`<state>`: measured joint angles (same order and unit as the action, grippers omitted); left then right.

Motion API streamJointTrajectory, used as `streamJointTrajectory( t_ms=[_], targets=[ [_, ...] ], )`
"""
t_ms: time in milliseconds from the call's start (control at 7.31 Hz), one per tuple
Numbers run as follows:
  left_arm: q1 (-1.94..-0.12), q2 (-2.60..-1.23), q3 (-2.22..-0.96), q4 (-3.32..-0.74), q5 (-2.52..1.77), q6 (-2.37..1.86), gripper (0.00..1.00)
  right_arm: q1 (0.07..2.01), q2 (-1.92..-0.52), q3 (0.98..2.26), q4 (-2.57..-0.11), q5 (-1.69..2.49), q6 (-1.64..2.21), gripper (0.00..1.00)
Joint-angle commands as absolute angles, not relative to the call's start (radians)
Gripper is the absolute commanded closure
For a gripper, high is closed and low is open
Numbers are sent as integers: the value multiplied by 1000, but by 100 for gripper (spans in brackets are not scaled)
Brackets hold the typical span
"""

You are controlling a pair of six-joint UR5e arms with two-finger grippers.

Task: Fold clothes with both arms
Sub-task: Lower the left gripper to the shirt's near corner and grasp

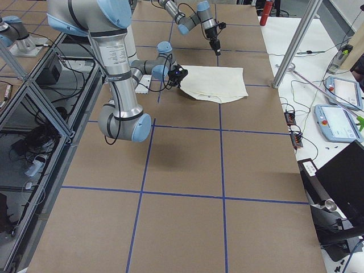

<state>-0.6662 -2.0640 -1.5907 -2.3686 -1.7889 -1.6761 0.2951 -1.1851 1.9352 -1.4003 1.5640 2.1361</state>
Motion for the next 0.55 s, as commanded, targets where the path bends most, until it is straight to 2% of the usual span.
streamJointTrajectory(
  t_ms=[0, 411],
  targets=[
    [-548, -1894, -1787, -2277, -1753, -1758, 50, 296, -1198, 1942, -1397, 1565, 2135, 100],
    [-376, -1852, -1807, -2273, -1747, -1943, 45, 295, -1201, 1944, -1399, 1559, 2135, 100]
  ],
)
